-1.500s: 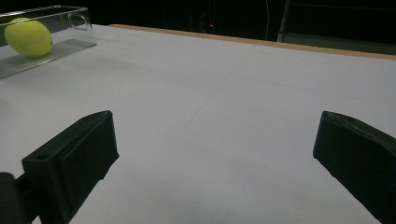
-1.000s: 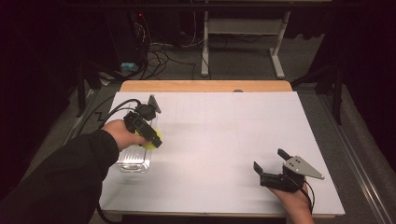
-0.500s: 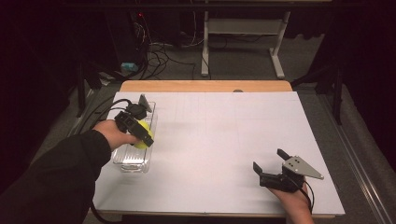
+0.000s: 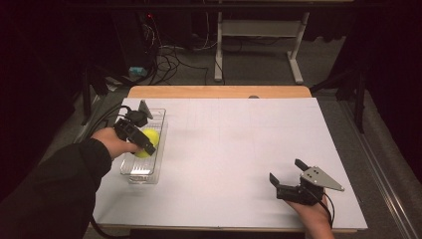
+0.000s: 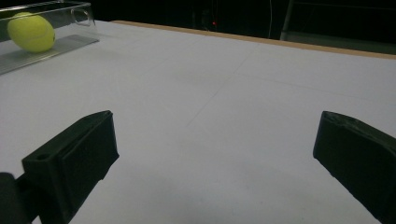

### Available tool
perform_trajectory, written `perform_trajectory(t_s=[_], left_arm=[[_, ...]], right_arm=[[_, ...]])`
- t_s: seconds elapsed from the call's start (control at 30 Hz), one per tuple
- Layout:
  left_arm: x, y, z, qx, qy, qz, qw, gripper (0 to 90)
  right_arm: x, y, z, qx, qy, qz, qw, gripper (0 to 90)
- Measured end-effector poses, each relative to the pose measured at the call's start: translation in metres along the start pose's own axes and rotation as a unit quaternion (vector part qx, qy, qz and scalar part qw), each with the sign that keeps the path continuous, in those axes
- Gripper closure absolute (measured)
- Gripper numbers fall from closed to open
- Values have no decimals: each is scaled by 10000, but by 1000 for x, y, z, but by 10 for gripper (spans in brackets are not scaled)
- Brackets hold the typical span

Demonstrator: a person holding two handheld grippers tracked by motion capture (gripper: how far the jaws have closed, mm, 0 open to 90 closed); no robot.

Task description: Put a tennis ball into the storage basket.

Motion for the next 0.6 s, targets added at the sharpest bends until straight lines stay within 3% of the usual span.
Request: perform_trajectory(t_s=[0.6], left_arm=[[-13,5,-3,-65,-147,58,9999,265]], right_arm=[[-1,1,-1,-24,44,12,10000,0]])
Point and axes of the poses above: each handheld gripper's, and its own axes: y roughly forward along the jaws, z roughly out of its top, x roughly to its right, the point moved 4 cm from there along y, roughly forward along the jaws, and after that the axes turned 13 degrees about z, right-handed, at the moved point
